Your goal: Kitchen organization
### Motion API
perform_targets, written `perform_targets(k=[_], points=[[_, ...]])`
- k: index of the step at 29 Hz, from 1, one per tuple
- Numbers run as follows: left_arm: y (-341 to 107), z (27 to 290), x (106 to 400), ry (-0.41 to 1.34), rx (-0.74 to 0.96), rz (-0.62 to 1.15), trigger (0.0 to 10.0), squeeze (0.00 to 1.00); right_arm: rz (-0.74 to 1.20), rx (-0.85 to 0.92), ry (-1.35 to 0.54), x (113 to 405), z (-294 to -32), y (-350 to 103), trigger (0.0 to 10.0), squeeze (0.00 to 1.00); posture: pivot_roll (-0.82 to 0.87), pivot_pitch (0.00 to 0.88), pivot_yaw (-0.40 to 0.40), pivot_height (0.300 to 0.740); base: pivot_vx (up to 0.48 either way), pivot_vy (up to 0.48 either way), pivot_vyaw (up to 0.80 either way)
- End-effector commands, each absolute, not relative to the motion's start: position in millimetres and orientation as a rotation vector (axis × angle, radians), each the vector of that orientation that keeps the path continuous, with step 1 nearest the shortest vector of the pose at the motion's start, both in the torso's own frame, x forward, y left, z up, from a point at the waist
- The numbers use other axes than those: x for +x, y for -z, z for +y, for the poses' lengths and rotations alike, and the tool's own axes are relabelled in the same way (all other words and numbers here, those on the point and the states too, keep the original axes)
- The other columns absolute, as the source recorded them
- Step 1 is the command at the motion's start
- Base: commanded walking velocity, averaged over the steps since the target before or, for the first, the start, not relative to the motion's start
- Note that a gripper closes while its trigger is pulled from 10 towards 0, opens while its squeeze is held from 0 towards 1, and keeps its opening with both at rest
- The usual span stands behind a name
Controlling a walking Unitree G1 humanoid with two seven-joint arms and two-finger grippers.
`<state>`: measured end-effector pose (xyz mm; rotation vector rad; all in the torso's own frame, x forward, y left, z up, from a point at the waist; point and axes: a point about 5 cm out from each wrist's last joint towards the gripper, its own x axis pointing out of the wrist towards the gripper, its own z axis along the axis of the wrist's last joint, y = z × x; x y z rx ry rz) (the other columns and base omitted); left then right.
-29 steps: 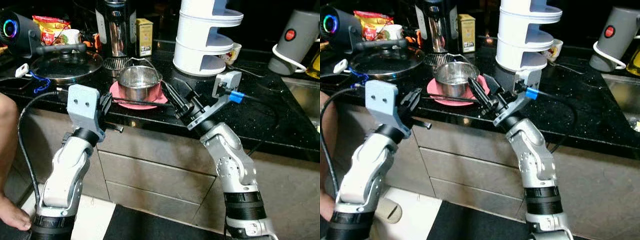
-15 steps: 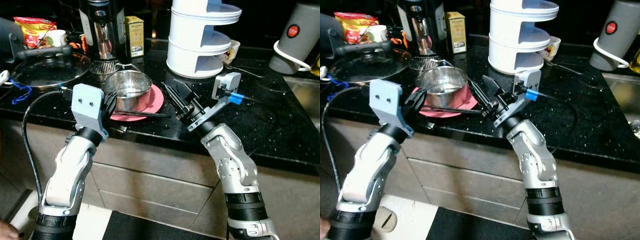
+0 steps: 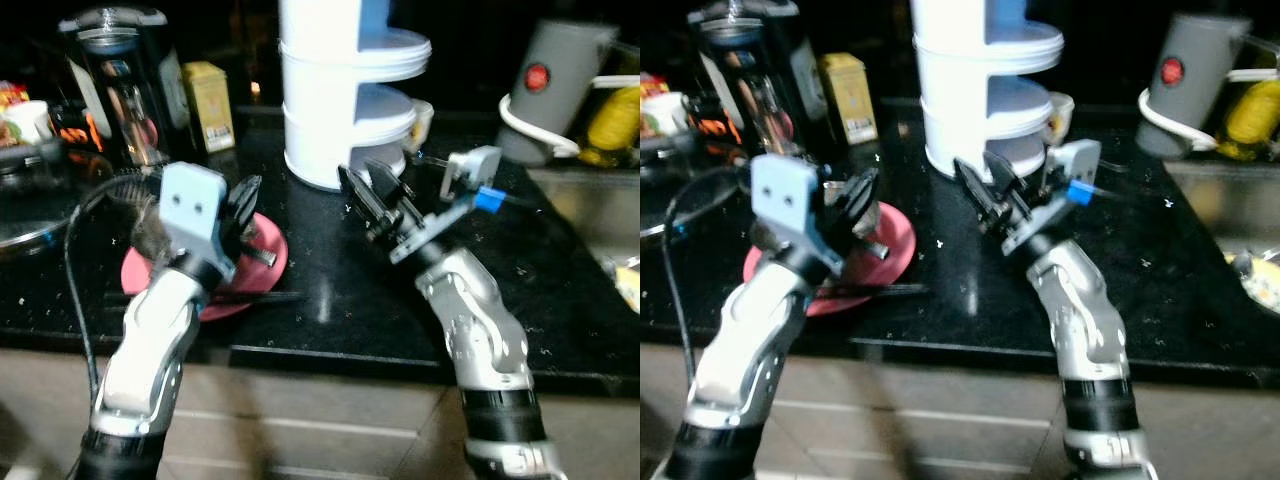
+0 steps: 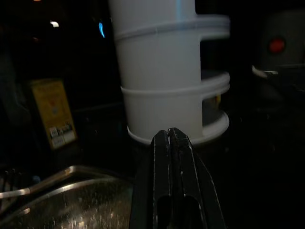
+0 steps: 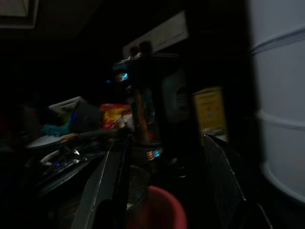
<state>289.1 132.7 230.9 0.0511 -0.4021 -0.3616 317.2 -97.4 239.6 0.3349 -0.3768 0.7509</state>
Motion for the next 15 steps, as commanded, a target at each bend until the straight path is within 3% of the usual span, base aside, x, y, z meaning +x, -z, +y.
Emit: perform_targets(k=[1,15], points=[[-231,126,285,0.406,0.038,-0.403,10.0,0.00,-0.370,0.333,-0.751,316,-100,-238,10.0,0.00,0.03,0.000,-0.029,0.740,0.000,0.000,0.00],[-228,124,279,0.446,0.116,-0.373,10.0,0.00,-0.322,0.300,-0.944,301,-88,-229,10.0,0.00,0.03,0.000,-0.041,0.740,0.000,0.000,0.00]])
